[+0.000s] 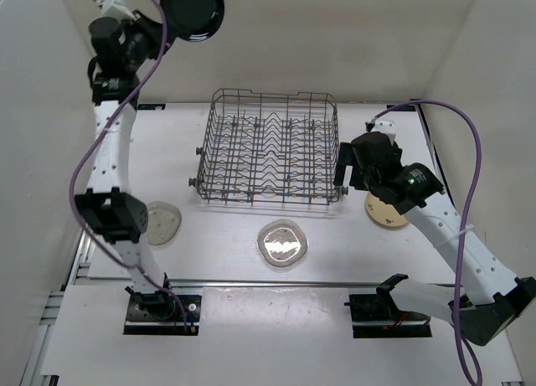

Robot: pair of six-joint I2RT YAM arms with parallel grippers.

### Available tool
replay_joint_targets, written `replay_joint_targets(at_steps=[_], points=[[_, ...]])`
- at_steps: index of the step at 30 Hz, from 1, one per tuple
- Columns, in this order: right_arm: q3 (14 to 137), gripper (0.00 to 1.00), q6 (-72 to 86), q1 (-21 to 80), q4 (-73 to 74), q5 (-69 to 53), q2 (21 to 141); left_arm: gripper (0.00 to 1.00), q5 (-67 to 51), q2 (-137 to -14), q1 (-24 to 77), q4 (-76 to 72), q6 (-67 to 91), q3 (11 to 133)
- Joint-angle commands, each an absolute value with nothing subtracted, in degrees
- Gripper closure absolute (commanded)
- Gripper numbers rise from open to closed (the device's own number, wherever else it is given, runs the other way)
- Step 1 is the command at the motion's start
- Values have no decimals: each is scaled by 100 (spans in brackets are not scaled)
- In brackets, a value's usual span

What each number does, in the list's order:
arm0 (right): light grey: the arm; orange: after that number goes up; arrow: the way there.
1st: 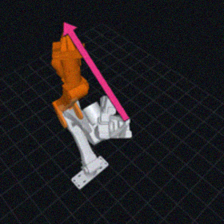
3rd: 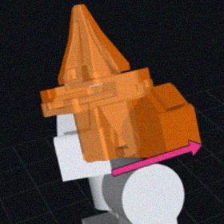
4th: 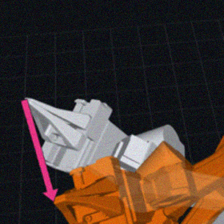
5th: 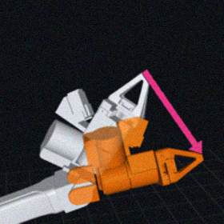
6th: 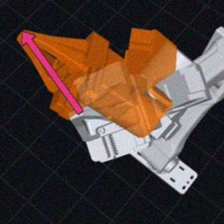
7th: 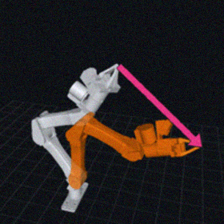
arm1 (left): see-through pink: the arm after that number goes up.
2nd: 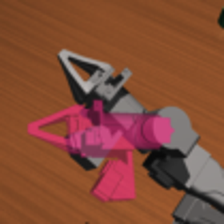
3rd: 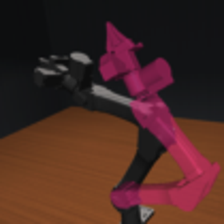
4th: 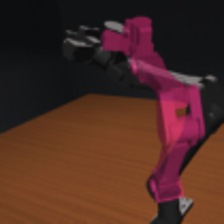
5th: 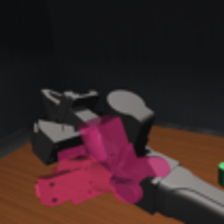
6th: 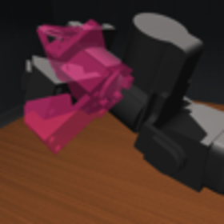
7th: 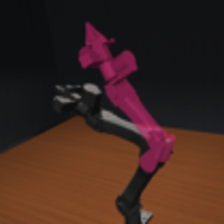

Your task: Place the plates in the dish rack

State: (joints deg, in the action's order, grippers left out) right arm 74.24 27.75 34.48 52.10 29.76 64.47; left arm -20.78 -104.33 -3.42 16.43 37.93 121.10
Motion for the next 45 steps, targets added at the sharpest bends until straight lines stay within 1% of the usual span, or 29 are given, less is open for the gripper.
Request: replay_joint_targets(at_steps=[1, 3, 4, 5, 8, 9, 11, 14, 15, 19, 24, 28, 45], points=[[7646, 0, 2874, 3428, 5027, 2936, 6434, 90, -2347, -11626, -195, 1942, 3999, 12699], [7646, 0, 2927, 3428, 5027, 2936, 6363, 90, -1673, -11873, 60, 1942, 3440, 12946], [7594, 0, 2927, 3428, 5080, 2936, 6302, 90, -1365, -11926, 392, 1942, 3054, 13007], [7594, 0, 2927, 3428, 5080, 2936, 6302, 90, -910, -11988, 578, 1942, 2093, 13112], [7480, 0, 2927, 3428, 5080, 2936, 6240, 90, -546, -12514, 1210, 1890, 594, 13780], [7479, 0, 2927, 3428, 5132, 2936, 6188, 90, -545, -12820, 1317, 1890, -185, 14086], [7427, 0, 2927, 3428, 5133, 2936, 6187, 90, -676, -13077, 1519, 1837, -692, 14325], [7427, 0, 2927, 3375, 5186, 2988, 6187, 90, -1395, -13289, 1582, 1775, -1579, 14335], [7427, 0, 2927, 3375, 5186, 2988, 6187, 90, -1754, -13341, 1713, 1714, -2156, 14265], [7374, 0, 2927, 3375, 5186, 3041, 6187, 90, -1469, -13403, 2048, 1644, -3214, 13843], [7321, 0, 2874, 3322, 5238, 3094, 6135, 90, -1284, -13517, 2109, 1591, -3278, 13659], [7269, 0, 2874, 3270, 5238, 3094, 6135, 90, -1012, -13623, 2293, 1529, -4066, 13422], [7163, 0, 2769, 3041, 5238, 2927, 6029, 90, -668, -14168, 2294, 932, -3639, 13412]])
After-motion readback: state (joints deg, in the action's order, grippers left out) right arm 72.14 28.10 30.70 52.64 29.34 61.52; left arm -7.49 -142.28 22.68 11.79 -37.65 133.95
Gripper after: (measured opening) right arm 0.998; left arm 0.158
